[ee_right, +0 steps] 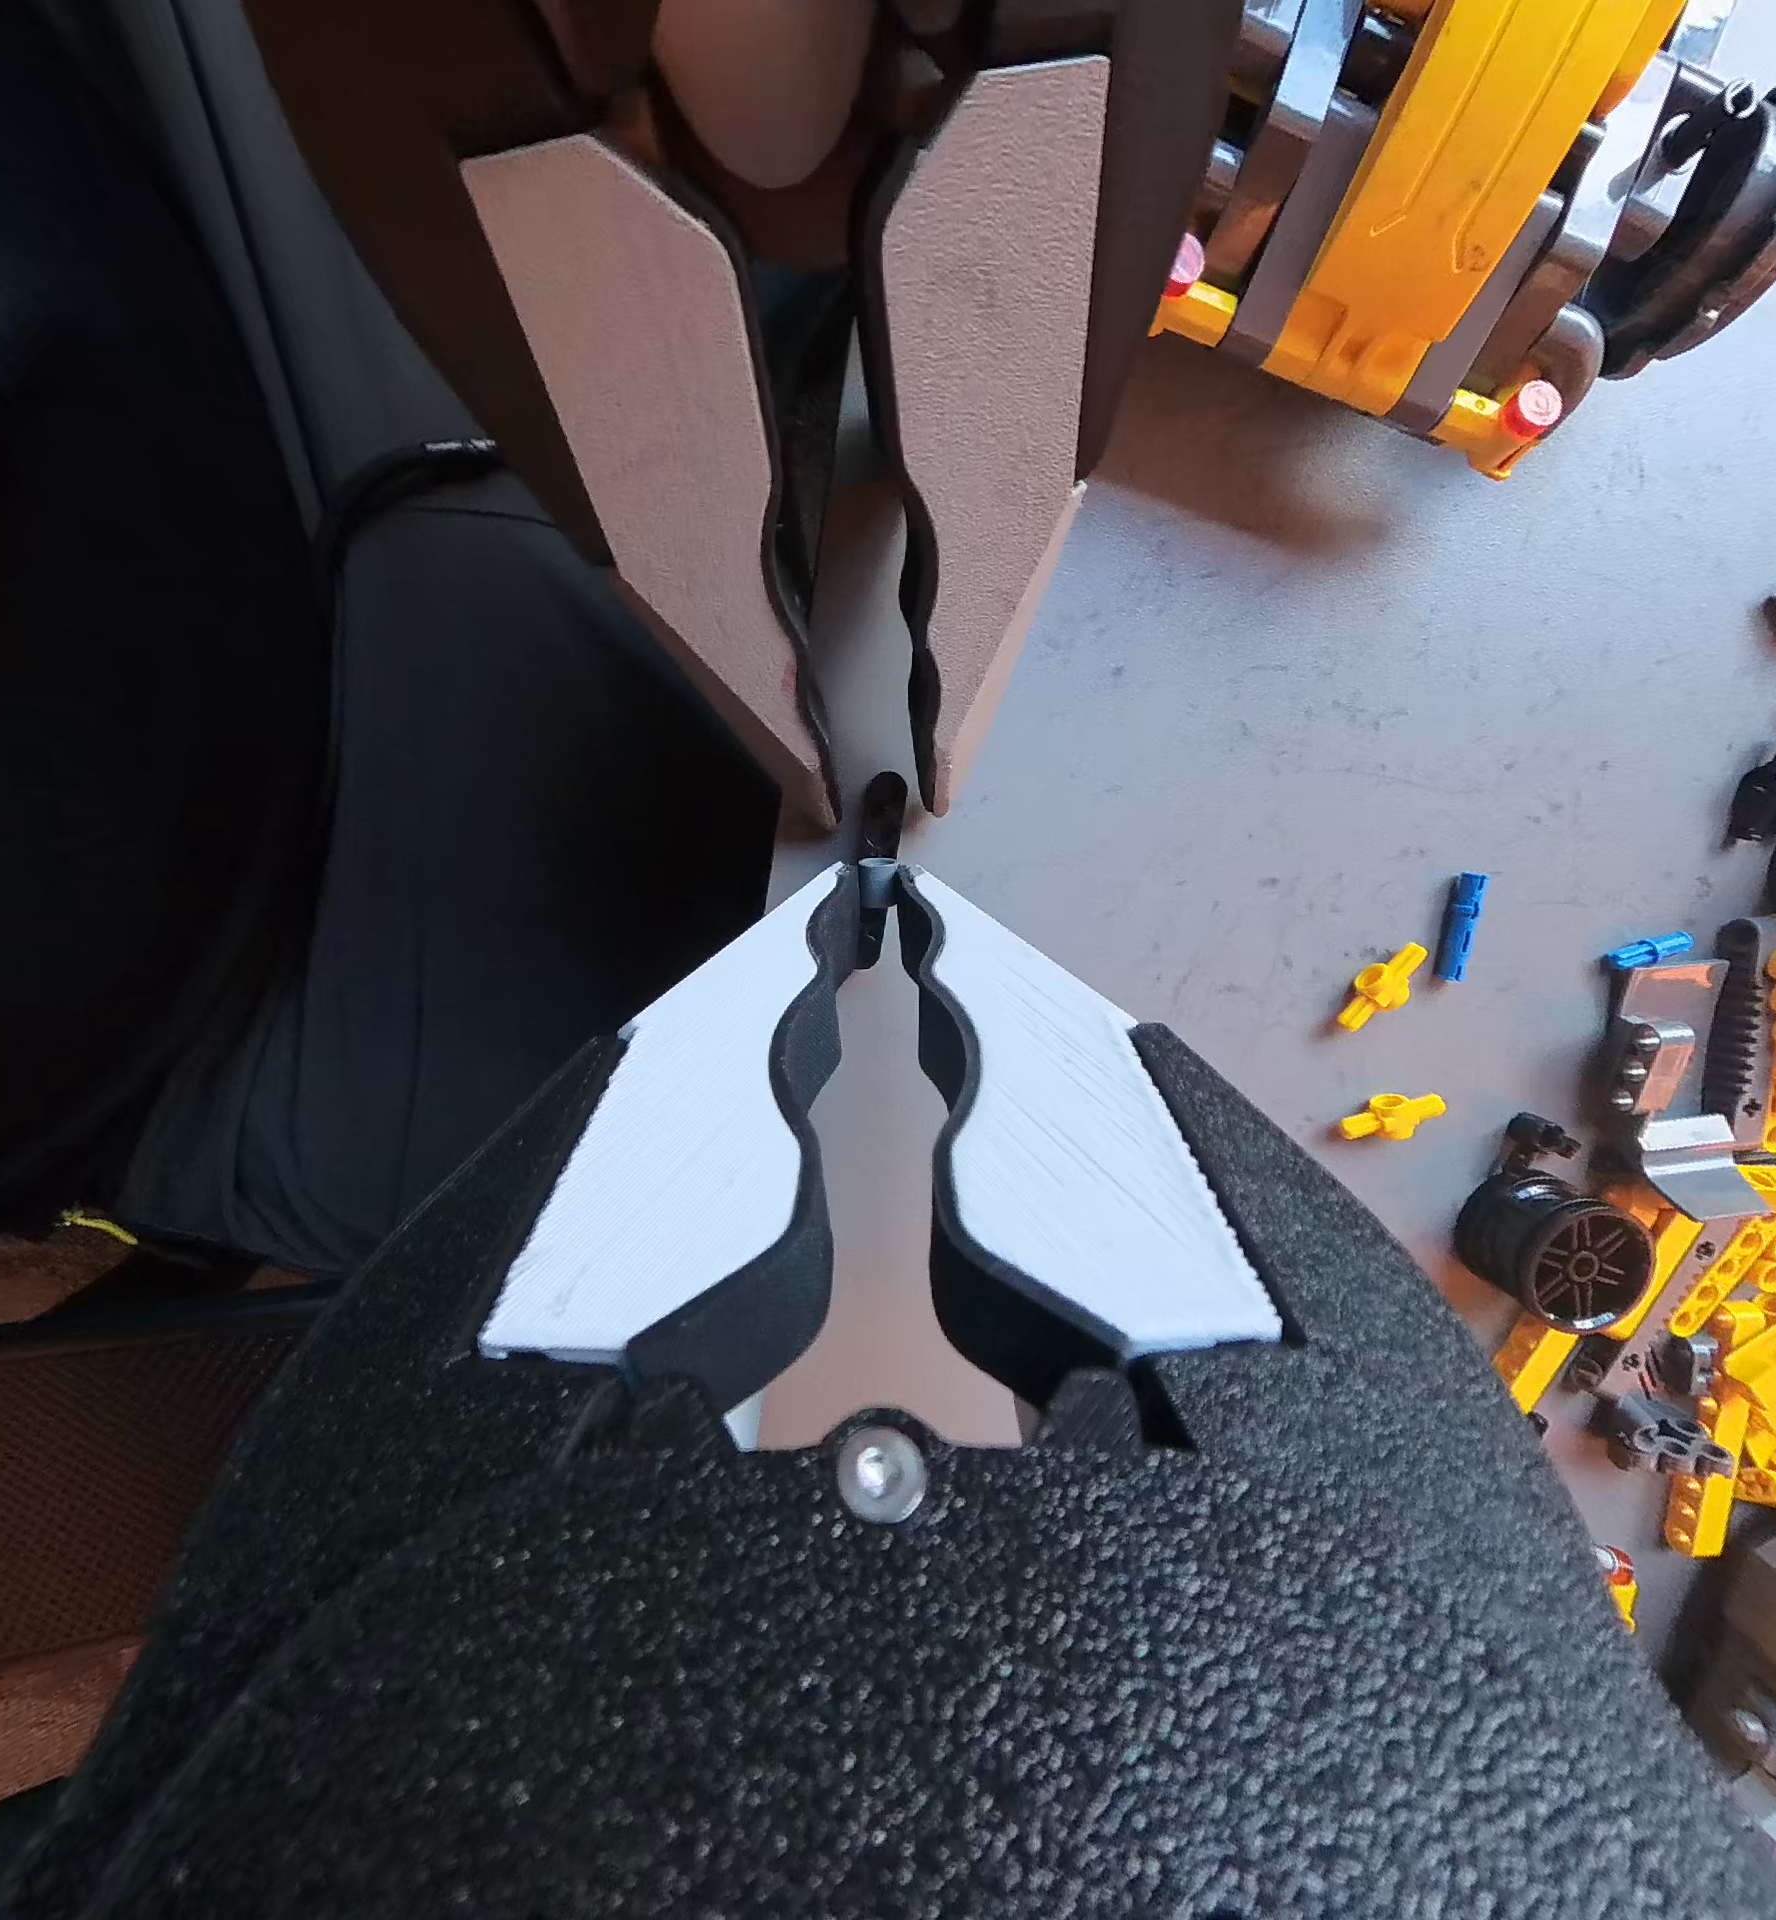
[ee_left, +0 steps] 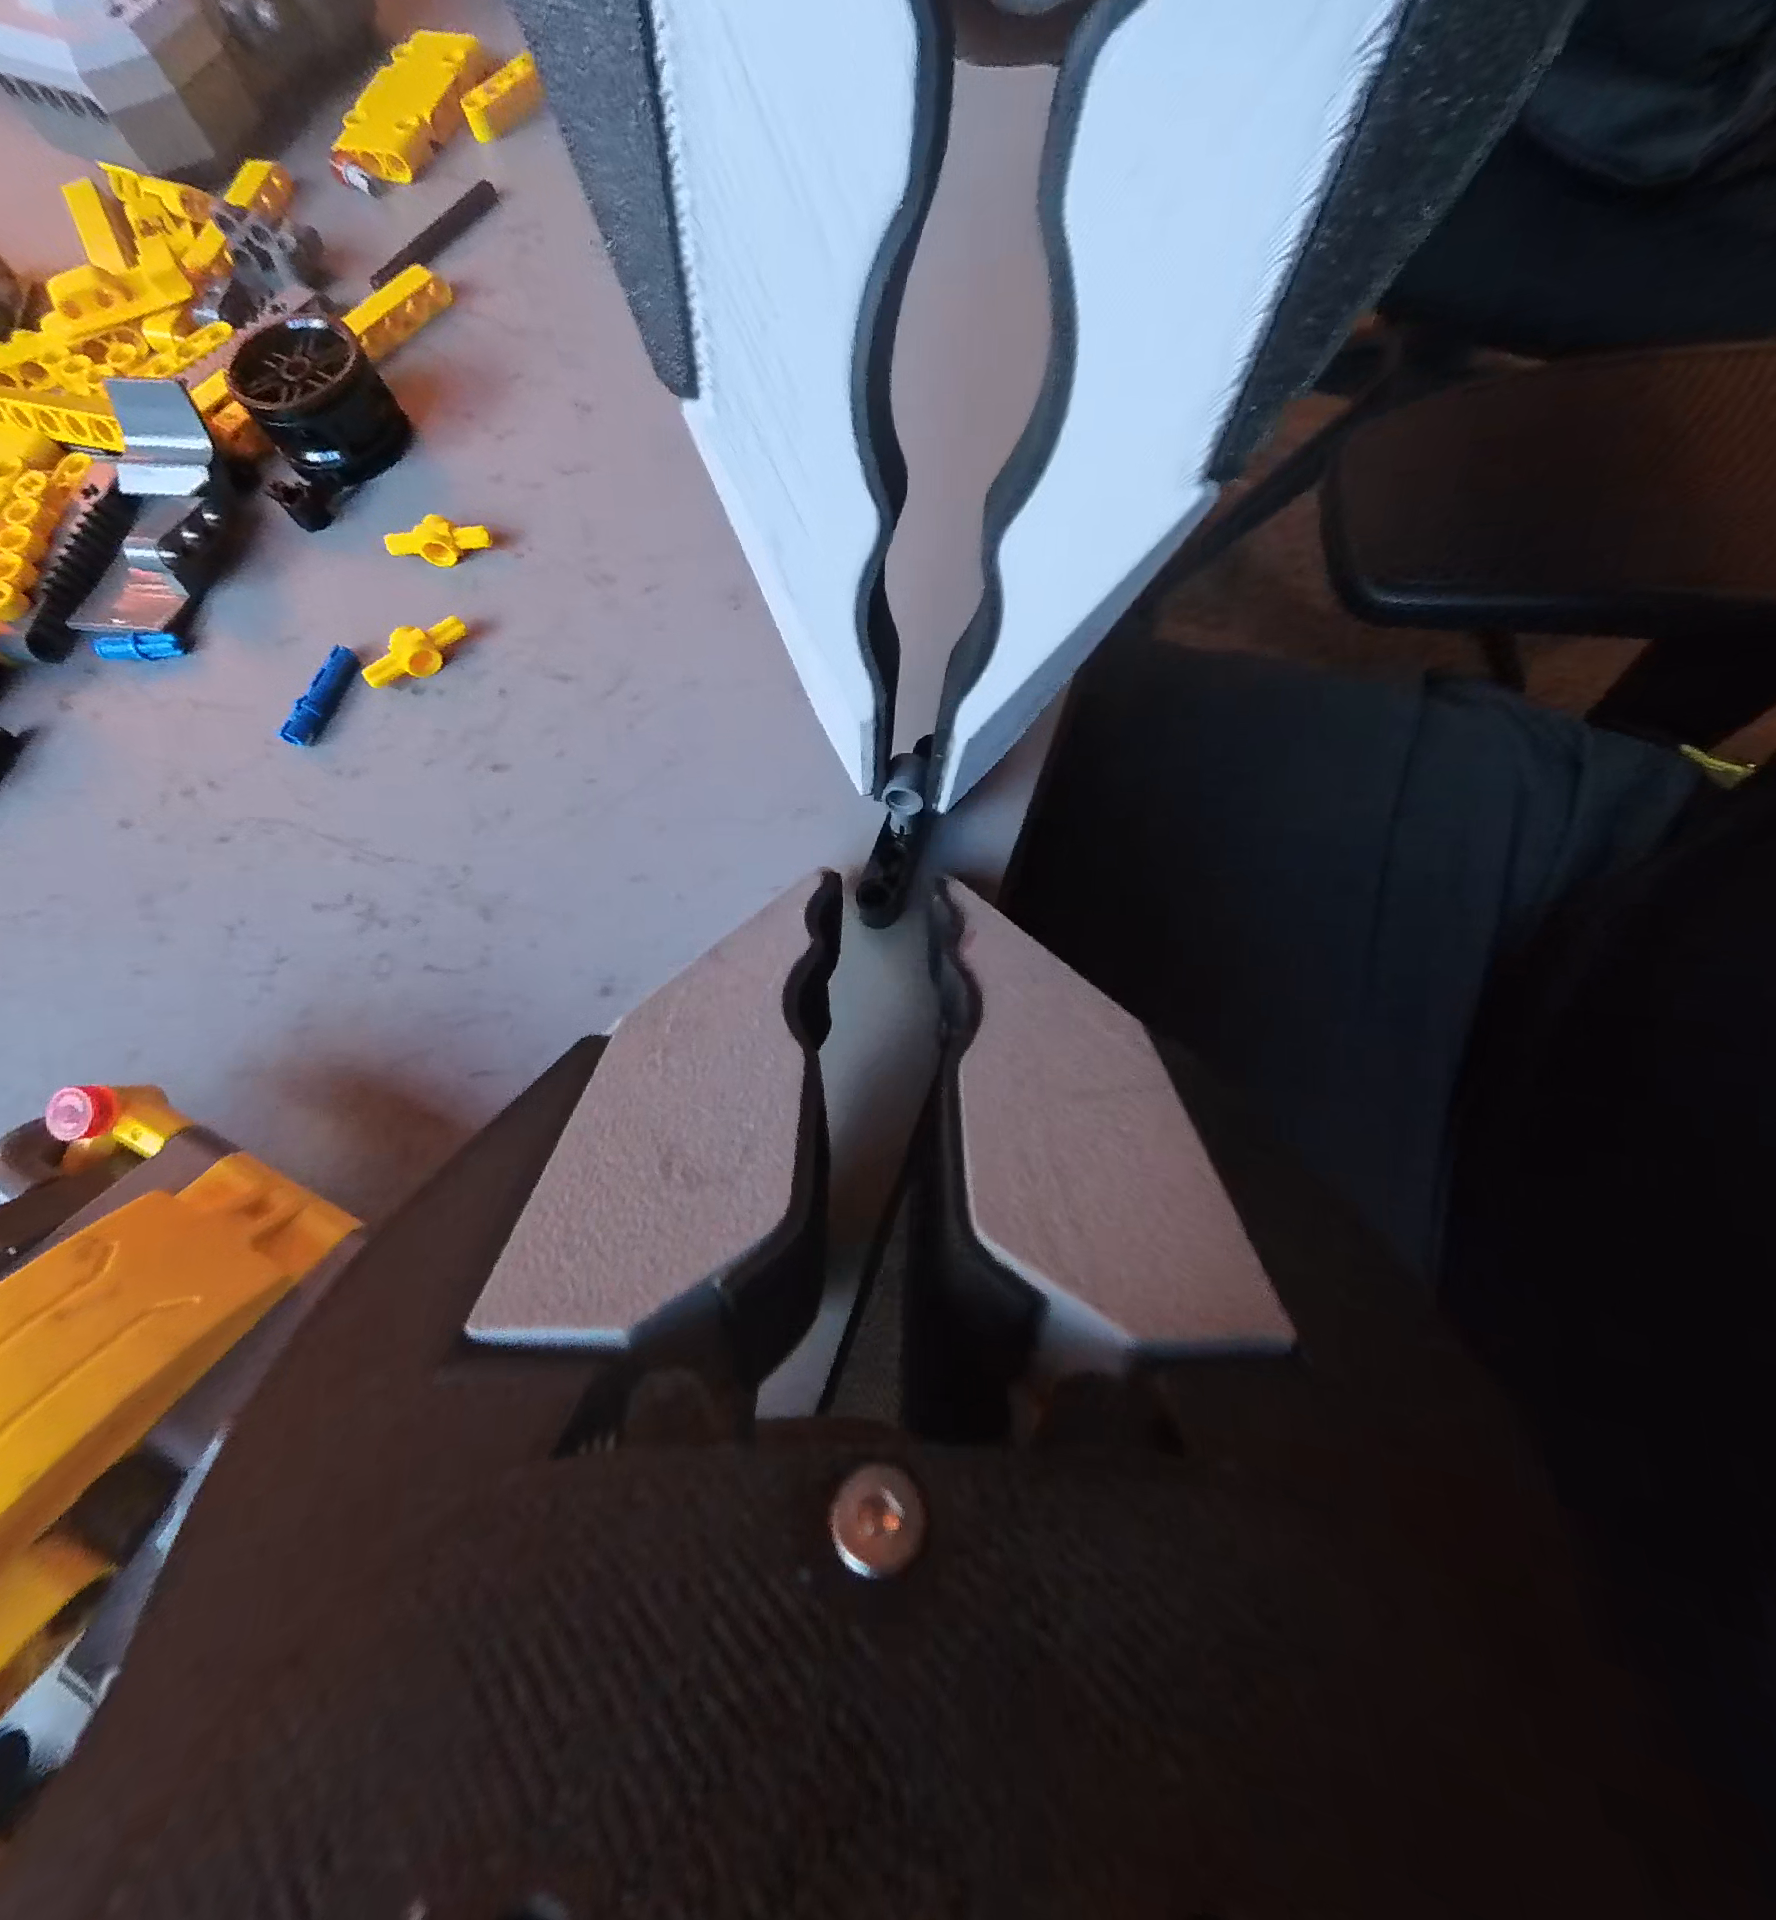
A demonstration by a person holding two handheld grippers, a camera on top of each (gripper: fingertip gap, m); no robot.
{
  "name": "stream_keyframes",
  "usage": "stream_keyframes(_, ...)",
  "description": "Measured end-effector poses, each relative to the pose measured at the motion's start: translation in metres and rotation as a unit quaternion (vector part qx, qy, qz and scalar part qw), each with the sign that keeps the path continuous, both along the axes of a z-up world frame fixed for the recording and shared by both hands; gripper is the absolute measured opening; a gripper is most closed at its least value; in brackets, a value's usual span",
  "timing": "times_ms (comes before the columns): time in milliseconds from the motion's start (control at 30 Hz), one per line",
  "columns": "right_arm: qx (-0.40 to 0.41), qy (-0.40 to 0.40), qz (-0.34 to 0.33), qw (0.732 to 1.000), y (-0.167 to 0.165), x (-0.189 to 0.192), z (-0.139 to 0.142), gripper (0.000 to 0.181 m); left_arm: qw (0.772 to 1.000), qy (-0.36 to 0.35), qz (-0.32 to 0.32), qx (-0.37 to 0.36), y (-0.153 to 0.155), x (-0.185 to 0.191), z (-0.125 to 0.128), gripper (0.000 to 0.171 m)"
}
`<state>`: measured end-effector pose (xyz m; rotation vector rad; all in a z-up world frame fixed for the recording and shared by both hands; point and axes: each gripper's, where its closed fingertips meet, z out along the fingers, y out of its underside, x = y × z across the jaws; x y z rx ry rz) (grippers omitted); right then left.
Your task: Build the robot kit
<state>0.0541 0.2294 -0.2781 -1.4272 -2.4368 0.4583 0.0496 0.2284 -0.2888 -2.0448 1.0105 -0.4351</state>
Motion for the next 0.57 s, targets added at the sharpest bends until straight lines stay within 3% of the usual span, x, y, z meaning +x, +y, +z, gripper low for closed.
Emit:
stream_keyframes(33,0.0,0.001,0.002,1.0,0.0,0.0002,0.0,0.006,1.0,-0.001,0.0,-0.003,0.0,0.0001,0.0,0.013)
stream_keyframes(333,-0.013,0.012,0.026,1.0,0.0013,-0.0004,0.0,0.006,0.999,-0.004,-0.024,-0.023,-0.0074,0.0059,-0.0009,0.009)
stream_keyframes(567,-0.012,0.013,0.034,0.999,0.0001,-0.0012,0.0001,0.006,0.999,-0.009,-0.001,-0.035,-0.0052,0.0052,-0.0011,0.008)
